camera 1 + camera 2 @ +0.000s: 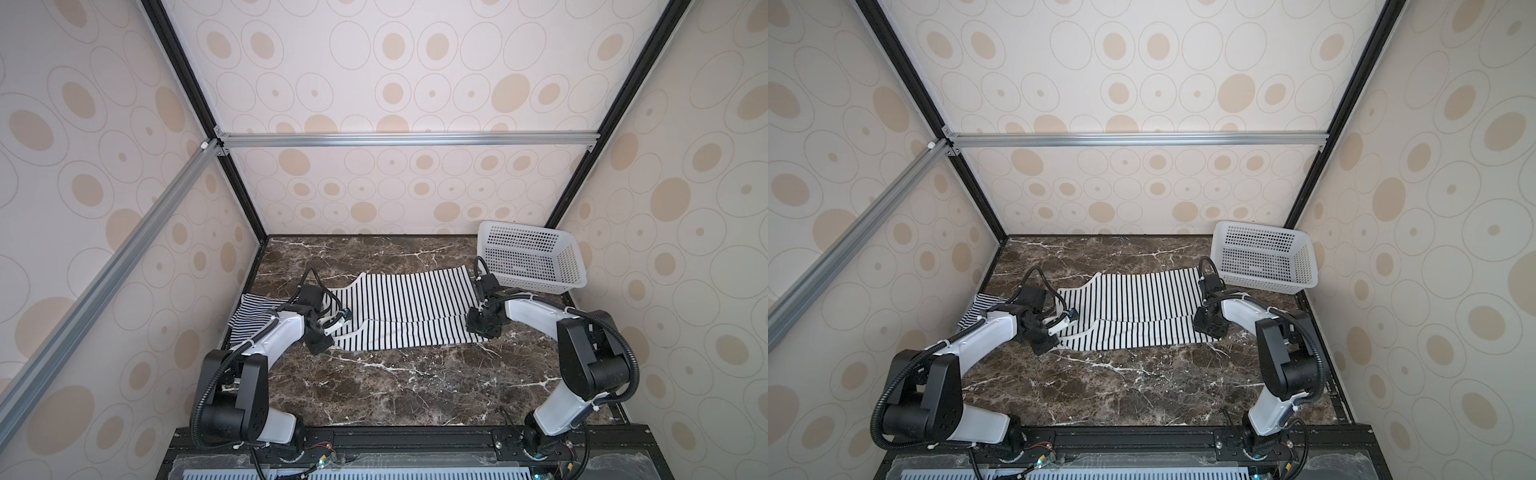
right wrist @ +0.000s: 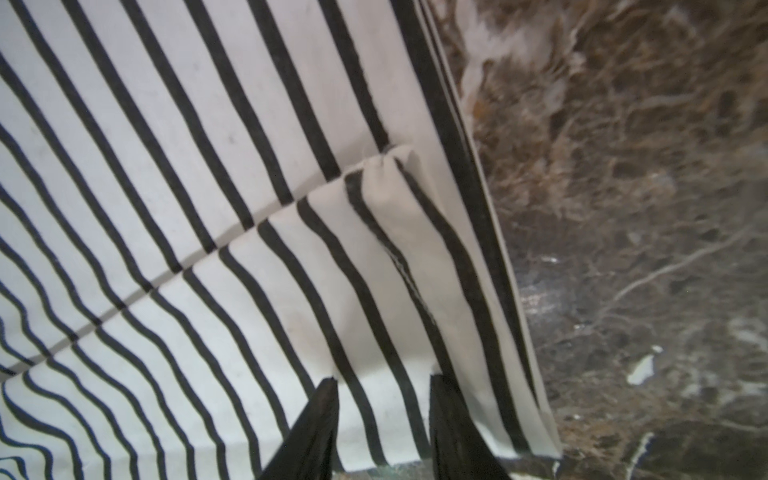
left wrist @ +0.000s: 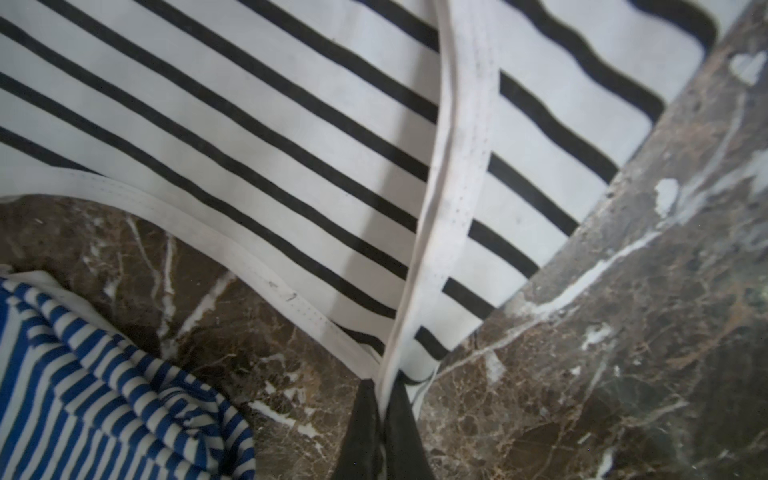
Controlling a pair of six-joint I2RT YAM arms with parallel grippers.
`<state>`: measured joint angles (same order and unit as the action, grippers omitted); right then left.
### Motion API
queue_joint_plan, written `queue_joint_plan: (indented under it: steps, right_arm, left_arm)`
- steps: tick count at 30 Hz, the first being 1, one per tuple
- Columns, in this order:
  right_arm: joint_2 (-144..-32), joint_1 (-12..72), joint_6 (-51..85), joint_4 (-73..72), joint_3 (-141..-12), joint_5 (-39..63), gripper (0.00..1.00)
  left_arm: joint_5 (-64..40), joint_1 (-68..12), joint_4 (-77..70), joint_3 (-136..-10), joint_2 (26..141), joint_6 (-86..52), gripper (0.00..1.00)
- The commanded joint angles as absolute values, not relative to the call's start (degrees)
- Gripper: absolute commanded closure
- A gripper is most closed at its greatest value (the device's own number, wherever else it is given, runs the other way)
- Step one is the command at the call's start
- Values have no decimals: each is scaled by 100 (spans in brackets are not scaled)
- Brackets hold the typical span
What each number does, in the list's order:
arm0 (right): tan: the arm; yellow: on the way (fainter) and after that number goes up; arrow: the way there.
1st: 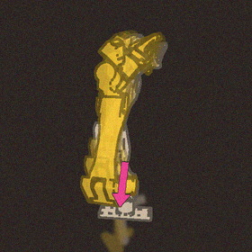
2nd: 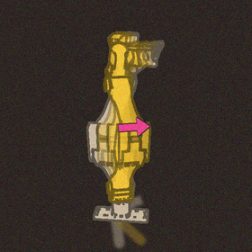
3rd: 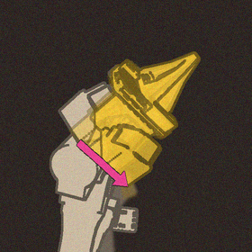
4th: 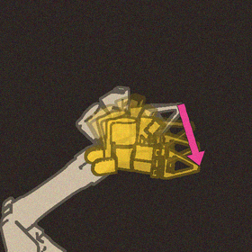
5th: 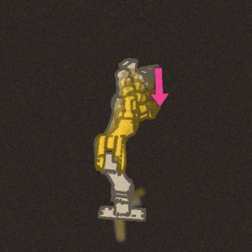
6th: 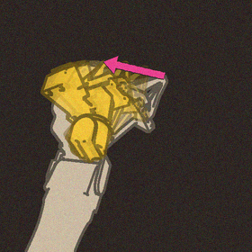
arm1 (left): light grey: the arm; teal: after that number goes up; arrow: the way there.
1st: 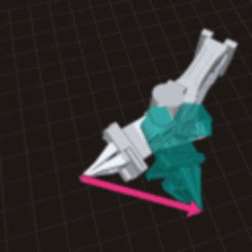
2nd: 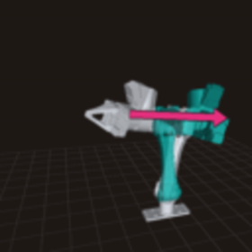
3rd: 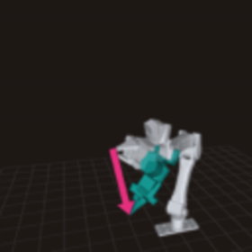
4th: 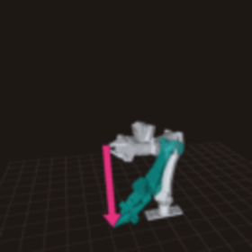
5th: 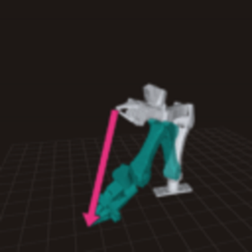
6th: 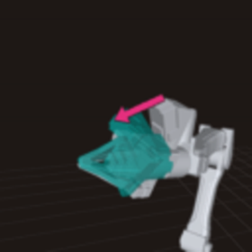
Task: Fold and stack tank tops
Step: Smooth out the tank top at the center of the table.
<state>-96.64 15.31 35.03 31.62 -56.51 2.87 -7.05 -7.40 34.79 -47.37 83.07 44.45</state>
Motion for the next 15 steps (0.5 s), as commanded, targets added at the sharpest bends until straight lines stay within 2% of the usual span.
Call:
queue_joint_plan:
  steps: [1, 10, 13, 15]
  right_arm:
    - [-9762, 1515, 3459, 3323, -5714, 226, 61]
    - [-9652, 1520, 3467, 3305, -5721, 307, 61]
    - [-9629, 1519, 3463, 3317, -5741, 320, 61]
    - [-9591, 1519, 3472, 3292, -5744, 362, 61]
  left_arm:
    - [-659, -679, 3560, -5033, 8542, 4685, 100]
    - [-592, -628, 3569, -5274, 9023, 4809, 100]
    - [-391, -607, 3398, -5244, 9077, 4825, 97]
    - [-255, -604, 3296, -5223, 9137, 4826, 90]
